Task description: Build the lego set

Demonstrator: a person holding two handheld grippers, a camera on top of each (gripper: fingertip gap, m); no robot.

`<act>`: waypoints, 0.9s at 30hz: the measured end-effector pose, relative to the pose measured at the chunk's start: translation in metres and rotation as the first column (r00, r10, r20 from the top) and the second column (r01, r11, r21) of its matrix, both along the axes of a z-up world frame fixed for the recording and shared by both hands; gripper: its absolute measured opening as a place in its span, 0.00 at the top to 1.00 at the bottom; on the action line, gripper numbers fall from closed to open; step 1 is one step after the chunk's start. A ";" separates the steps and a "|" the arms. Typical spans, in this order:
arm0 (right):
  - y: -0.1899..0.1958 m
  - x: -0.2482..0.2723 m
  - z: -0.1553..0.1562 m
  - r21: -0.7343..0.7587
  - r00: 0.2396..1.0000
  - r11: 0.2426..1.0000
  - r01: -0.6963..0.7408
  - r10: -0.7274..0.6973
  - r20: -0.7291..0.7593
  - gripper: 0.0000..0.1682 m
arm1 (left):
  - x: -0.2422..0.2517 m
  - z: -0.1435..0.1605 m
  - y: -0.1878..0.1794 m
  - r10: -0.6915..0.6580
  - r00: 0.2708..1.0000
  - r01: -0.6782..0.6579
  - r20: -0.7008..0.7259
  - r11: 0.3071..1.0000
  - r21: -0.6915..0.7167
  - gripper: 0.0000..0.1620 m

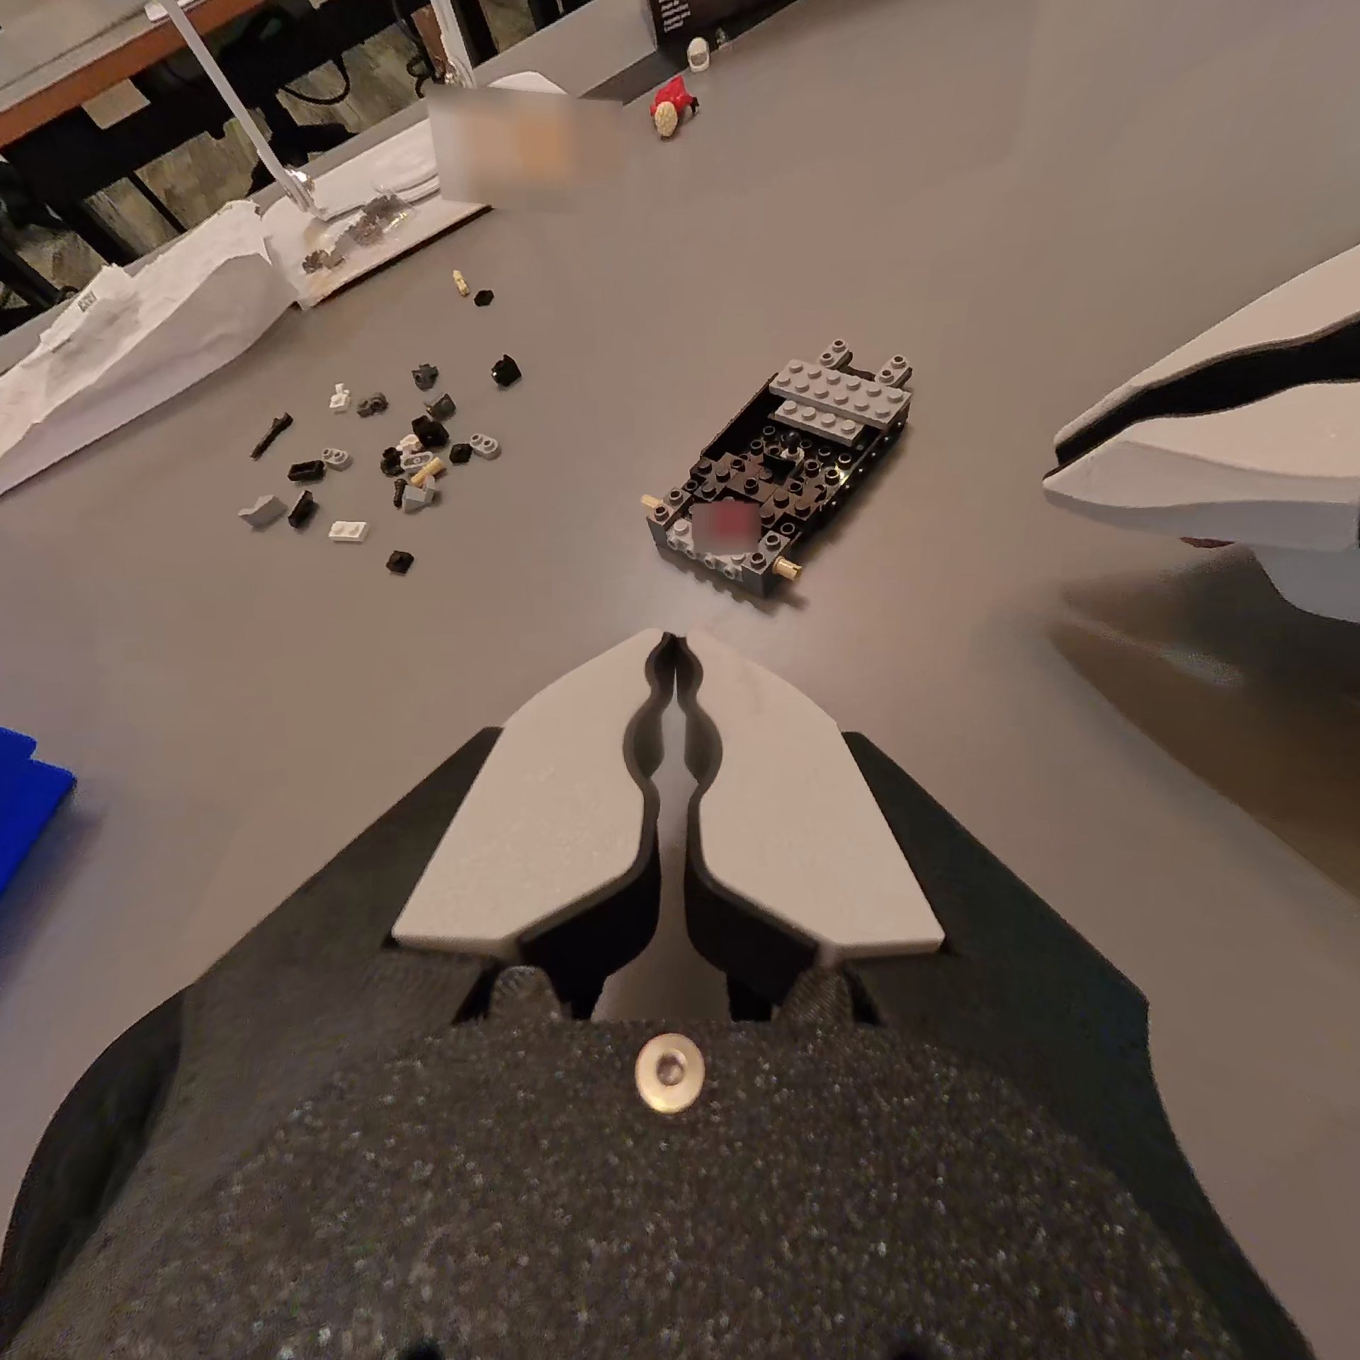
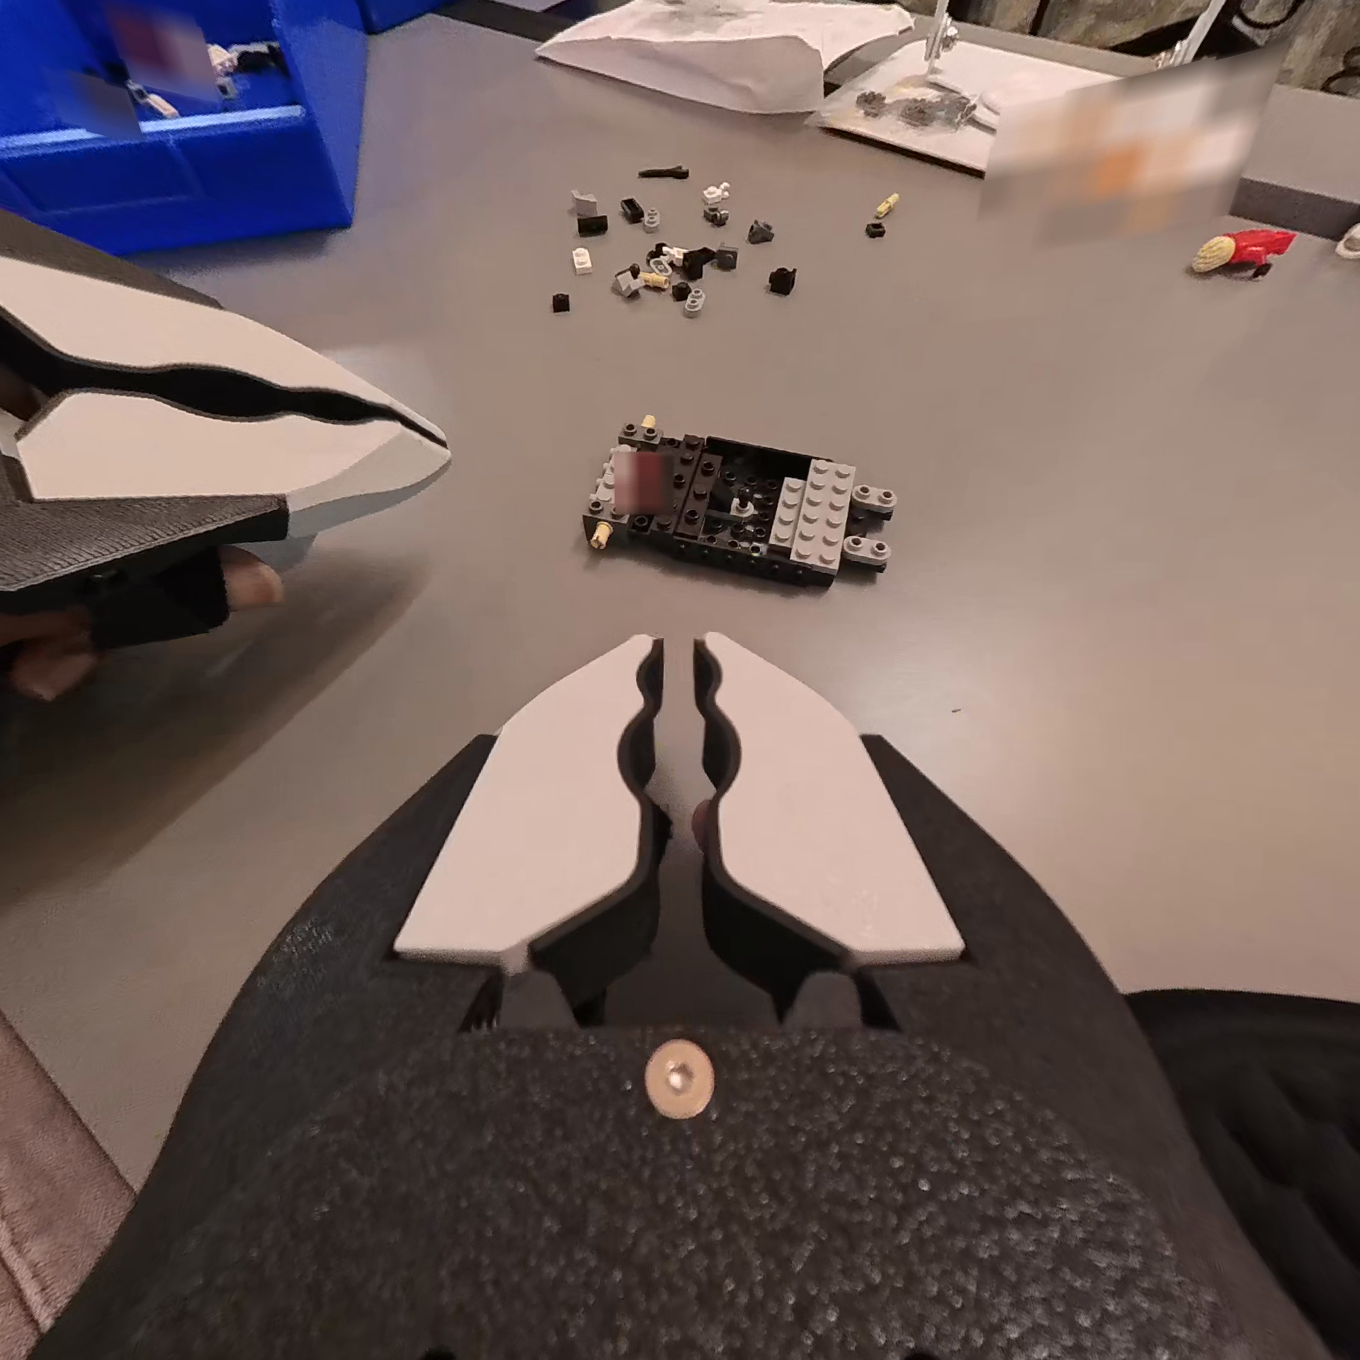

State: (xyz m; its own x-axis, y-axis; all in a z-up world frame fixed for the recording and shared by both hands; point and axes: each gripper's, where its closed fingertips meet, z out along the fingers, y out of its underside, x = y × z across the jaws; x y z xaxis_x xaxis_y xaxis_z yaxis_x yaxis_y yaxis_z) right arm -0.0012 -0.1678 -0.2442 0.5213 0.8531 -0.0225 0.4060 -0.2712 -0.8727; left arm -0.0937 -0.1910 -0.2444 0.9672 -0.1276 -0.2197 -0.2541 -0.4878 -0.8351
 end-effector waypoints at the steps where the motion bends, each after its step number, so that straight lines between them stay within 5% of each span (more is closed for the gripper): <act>1: 0.001 0.000 0.000 0.000 1.000 1.000 0.002 -0.002 -0.004 0.96 | 0.000 0.000 0.000 0.001 1.000 -0.001 0.002 1.000 0.000 1.00; 20: -0.004 -0.002 0.009 0.046 0.999 0.998 -0.049 0.049 -0.016 0.90 | 0.014 0.003 -0.003 -0.072 0.997 0.072 0.020 0.997 0.019 1.00; 22: -0.004 0.000 0.019 0.054 0.998 0.997 -0.056 0.057 -0.016 0.90 | 0.020 0.012 -0.005 -0.113 0.993 0.112 0.046 0.994 0.011 0.93; 27: 0.015 0.007 0.085 0.181 0.996 0.982 -0.060 0.071 -0.055 0.90 | 0.005 0.079 -0.001 -0.175 0.985 0.174 -0.003 0.978 0.111 0.93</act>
